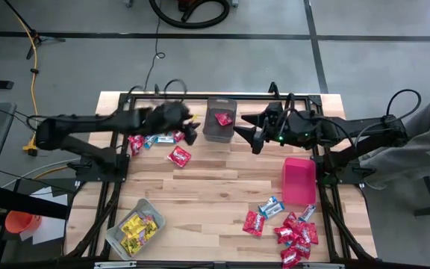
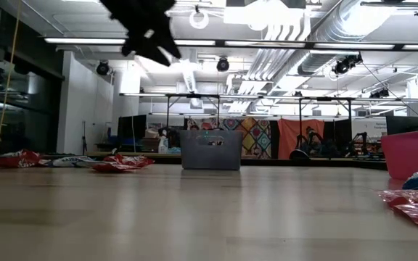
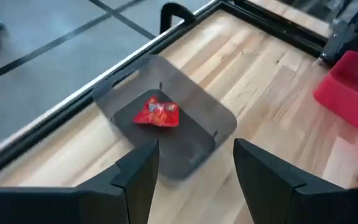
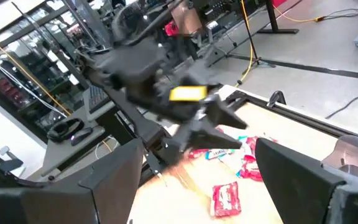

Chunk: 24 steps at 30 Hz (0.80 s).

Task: Sort candy
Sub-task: Put the red candy pack into the black bin

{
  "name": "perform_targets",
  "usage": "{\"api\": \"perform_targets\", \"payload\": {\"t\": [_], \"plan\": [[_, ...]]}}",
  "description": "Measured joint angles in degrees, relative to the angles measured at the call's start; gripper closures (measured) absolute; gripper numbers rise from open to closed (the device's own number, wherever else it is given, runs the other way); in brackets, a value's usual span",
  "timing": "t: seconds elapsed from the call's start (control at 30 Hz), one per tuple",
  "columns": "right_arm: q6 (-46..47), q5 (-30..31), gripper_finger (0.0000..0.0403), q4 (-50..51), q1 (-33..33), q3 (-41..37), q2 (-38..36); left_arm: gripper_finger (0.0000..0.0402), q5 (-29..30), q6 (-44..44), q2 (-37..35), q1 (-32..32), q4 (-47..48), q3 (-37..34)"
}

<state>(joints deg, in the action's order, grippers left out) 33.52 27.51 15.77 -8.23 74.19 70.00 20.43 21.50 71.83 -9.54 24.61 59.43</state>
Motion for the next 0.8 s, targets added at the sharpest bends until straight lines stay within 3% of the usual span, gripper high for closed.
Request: {"api": "perform_targets", "payload": {"t": [0.17, 0.33, 0.53, 0.8], "plan": [[0.0, 0.0, 0.0096, 1.8, 0.0, 0.0, 0.0, 0.0206, 0.9, 6.5, -7.1, 6.0, -2.7, -13.7], [0.1, 0.0, 0.0096, 2.3, 0.0, 0.0, 0.0, 0.0206, -2.0, 9.9, -8.6, 9.6, -2.8, -22.3], [0.1, 0.0, 0.0096, 2.4, 0.0, 0.0, 0.0, 0.0206, -2.5, 10.9, -3.5, 8.7, -2.8, -23.8], [1.0, 0.0, 0.0096, 3.2, 0.0, 0.0, 0.0, 0.0206, -11.4, 0.2, 6.8, 5.3, -1.6, -22.9]]}}
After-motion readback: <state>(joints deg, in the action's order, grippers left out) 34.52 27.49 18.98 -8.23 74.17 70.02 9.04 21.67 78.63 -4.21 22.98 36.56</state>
